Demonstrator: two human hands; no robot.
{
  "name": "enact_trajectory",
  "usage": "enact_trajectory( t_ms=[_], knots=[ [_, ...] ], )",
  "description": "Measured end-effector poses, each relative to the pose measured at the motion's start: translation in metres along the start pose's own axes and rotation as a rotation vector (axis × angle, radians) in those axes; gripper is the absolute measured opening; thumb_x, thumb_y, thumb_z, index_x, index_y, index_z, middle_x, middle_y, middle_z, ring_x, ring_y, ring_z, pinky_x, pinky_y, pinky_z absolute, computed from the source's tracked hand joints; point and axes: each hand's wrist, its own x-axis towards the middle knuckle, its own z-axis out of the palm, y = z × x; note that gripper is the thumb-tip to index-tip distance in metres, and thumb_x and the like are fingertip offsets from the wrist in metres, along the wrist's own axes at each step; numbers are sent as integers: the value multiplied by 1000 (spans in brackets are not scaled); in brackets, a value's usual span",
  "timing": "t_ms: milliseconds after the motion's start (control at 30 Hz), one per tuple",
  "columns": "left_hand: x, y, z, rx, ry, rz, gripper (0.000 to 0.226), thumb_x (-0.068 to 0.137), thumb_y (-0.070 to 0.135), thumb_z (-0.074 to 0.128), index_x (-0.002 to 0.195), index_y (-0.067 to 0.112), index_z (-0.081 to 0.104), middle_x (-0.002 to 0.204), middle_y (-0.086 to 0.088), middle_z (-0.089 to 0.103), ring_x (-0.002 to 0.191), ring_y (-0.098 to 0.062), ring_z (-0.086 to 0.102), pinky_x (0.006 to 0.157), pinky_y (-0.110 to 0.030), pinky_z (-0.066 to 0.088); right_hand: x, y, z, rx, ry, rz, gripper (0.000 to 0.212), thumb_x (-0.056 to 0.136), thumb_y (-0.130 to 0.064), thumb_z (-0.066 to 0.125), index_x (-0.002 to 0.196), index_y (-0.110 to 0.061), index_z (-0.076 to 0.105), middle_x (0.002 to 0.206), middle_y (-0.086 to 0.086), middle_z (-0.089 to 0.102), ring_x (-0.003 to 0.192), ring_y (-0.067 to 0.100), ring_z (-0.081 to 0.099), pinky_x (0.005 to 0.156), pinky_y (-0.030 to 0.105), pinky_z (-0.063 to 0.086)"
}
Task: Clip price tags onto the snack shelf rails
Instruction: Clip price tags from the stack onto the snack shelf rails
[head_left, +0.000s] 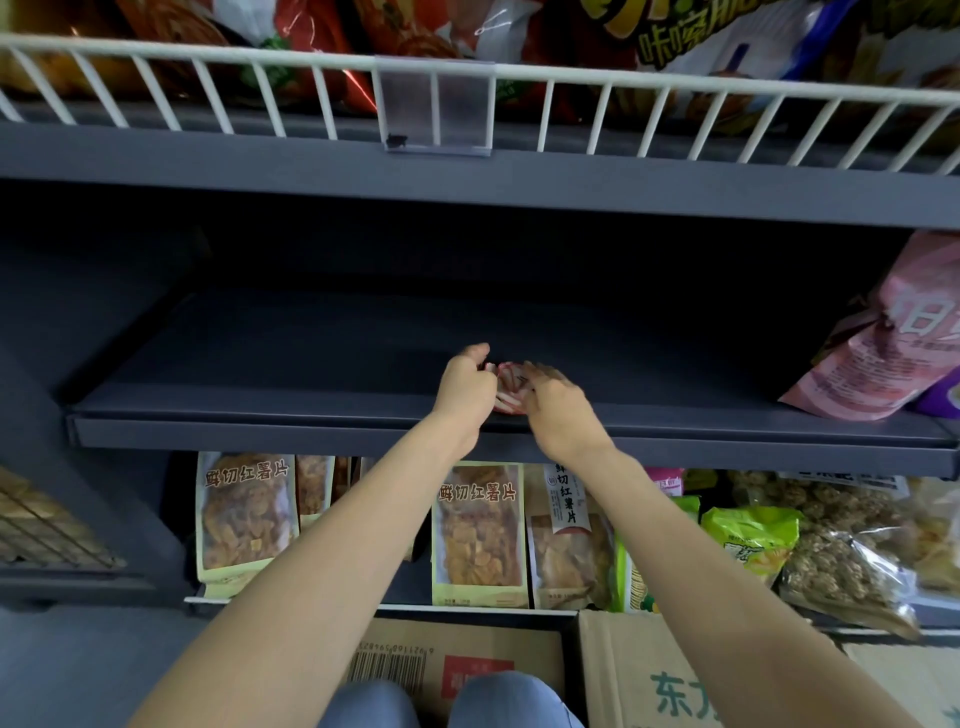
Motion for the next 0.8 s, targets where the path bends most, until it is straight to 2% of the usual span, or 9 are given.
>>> enact_trajectory(
  t_ms=[100,233,300,367,433,533,633,700,800],
  knots=[
    [3,2,3,-107,2,-39,51,93,-11,33,141,4,35,144,-11,41,128,-21,42,105,-29,37,4,-12,-1,91,-23,-15,37,99,-4,33,133,5,42,140,22,42,132,32,35,108,34,24],
    [6,1,1,-141,28,-78,52,89,-13,39,138,6,41,135,-16,47,119,-24,48,97,-29,43,6,-8,-6,278,-8,67,34,99,-10,33,120,3,56,119,20,60,109,32,55,90,33,41],
    [8,-1,0,-159,28,-93,58,83,-17,44,137,6,42,133,-18,49,119,-27,50,100,-32,44,6,-2,-8,390,26,110,35,96,-3,36,126,-3,56,126,13,59,115,26,54,91,22,40],
    [7,1,1,-202,12,-101,60,81,-19,49,136,6,43,129,-19,51,114,-27,53,92,-29,48,7,3,-10,445,71,119,39,92,4,44,126,-10,57,126,7,60,118,20,54,89,15,38],
    [5,2,2,-199,-15,-88,59,81,-17,52,135,6,44,126,-18,54,107,-24,56,80,-23,49,10,7,-9,479,116,128,42,87,5,54,126,-10,57,126,8,60,119,19,54,94,18,39],
    [7,1,3,-93,-35,-40,61,78,-18,56,133,8,48,127,-16,56,110,-24,56,82,-25,47,16,12,-8,499,156,200,54,82,-2,66,133,-12,50,132,11,53,123,23,50,99,25,40],
    [8,0,0,-126,-53,-32,58,77,-22,53,125,10,55,119,-15,60,105,-23,58,80,-27,50,18,18,-7,410,161,258,59,83,-18,69,137,-14,45,136,10,47,129,28,35,101,34,36],
    [6,1,-2,-221,-85,-36,54,79,-23,50,122,9,57,113,-15,61,102,-23,58,78,-25,52,18,21,-6,360,134,263,50,85,-27,66,131,-14,51,130,9,50,126,28,31,95,34,34],
    [2,0,-5,-375,-133,-42,48,83,-21,47,121,7,57,109,-14,61,98,-22,60,80,-26,52,18,17,-4,502,116,230,28,88,-24,63,112,-11,60,109,9,61,111,27,49,83,31,42]
  ],
)
